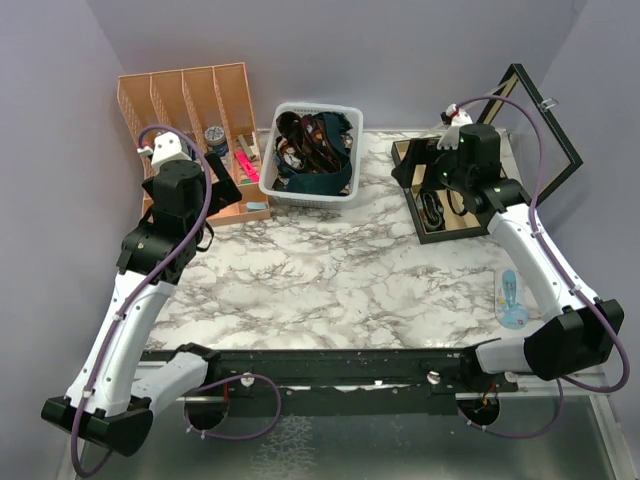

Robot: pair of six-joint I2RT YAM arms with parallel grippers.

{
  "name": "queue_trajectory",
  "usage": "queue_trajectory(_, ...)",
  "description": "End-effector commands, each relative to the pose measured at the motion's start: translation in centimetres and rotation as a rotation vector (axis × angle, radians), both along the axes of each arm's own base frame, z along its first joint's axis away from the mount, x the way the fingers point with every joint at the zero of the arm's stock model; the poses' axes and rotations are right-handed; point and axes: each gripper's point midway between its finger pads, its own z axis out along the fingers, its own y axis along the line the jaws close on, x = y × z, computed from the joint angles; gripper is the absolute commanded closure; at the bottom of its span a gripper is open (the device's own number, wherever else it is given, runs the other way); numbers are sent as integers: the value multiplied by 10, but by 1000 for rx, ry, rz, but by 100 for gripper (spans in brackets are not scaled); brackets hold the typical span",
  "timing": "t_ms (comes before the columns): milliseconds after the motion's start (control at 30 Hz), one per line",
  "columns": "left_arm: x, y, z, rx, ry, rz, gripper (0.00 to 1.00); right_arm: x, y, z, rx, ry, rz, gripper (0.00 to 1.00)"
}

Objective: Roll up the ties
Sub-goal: Pick up the tie from the bin.

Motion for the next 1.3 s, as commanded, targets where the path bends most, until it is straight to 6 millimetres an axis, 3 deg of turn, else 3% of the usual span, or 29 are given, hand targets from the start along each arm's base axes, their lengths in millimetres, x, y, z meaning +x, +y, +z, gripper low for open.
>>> queue_trajectory(0, -5, 6, -20, 12, 57, 30, 1, -7, 10, 18, 38, -48, 71, 0)
queue_trajectory(167, -8, 4, -36, 7, 90, 25, 1, -7, 22, 16, 67, -34, 133, 0)
queue_trajectory(467, -15, 10, -57, 26, 107, 45, 1, 15, 40, 15, 149, -3, 148, 9)
queue_trajectory(600, -5, 10, -64, 46, 121, 54, 1, 41, 57, 4, 118, 11, 118, 12)
queue_trajectory(700, 3, 1, -83, 67, 181, 11, 1, 65, 73, -6, 98, 40, 91, 15)
queue_trajectory(900, 10, -14, -122, 85, 294, -82, 1, 114, 126, -40, 48, 71, 81, 21)
queue_trajectory(1100, 10, -19, -123, 75, 279, -126, 1, 173, 156, -70, 36, 79, 60, 33)
queue_trajectory(1267, 7, -13, -117, 84, 260, -112, 1, 203, 162, -99, -2, 71, 31, 39)
